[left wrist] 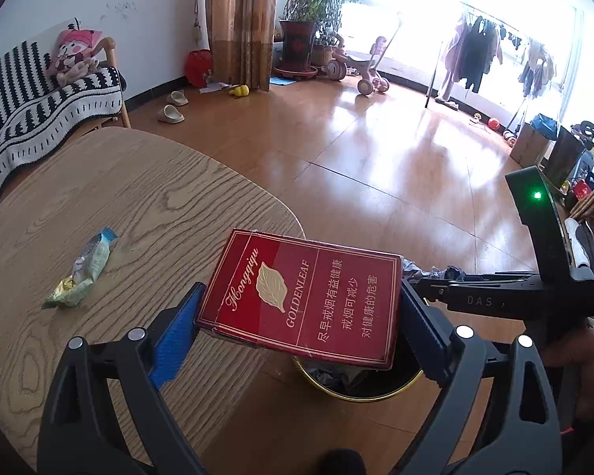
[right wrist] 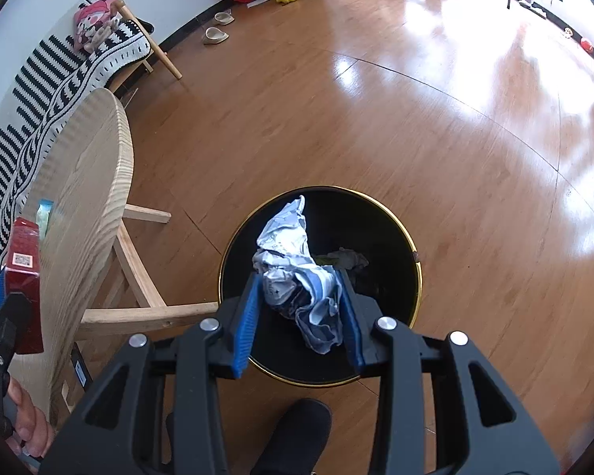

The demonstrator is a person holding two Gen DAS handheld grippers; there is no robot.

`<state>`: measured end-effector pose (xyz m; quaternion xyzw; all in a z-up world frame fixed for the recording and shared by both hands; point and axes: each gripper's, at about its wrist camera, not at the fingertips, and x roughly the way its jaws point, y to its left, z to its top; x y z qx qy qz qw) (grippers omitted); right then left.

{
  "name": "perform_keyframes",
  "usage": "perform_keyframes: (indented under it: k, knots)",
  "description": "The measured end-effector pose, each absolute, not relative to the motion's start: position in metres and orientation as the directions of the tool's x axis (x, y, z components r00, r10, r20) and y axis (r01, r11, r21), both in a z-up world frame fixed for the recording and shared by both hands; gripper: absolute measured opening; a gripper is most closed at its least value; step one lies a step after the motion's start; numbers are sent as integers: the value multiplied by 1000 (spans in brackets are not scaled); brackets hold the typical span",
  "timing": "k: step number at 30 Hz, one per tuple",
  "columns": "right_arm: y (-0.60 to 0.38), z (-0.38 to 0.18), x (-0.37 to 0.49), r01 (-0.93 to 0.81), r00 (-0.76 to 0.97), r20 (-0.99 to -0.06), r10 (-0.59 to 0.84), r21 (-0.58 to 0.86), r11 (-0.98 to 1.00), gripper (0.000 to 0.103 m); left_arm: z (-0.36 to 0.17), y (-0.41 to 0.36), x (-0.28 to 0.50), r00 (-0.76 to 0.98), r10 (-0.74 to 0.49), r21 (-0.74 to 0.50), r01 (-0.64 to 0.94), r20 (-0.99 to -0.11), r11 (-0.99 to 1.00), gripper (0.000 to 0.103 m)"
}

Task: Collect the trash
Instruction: 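Open the right tool to drop the wrapper while the left tool holds the red box, then open the left tool to drop the red Golden Leaf box into the bin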

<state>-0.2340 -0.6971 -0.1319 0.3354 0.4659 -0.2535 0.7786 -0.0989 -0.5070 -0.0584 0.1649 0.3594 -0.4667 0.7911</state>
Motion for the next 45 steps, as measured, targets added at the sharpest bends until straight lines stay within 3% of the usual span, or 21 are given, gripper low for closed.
perform_keyframes:
  k: [2, 7, 34, 45]
  knots:
    - [-700, -132, -236, 704, 441, -894, -83, 288, 649, 60, -60, -508, -99, 302, -620, -78, 857, -724, 509, 90]
    - [-703, -128, -243, 721, 454, -883, -119, 286, 632, 69, -61, -515, -102, 292, -622, -85, 860, -727, 503, 90]
    - [-749, -132, -311, 852, 390, -873, -292, 223, 473, 81, -111, -597, -117, 126, -628, -222, 868, -768, 445, 94]
    - [-748, -123, -307, 854, 397, -862, -317, 220, 472, 81, -91, -588, -123, 116, -656, -230, 879, -746, 417, 96]
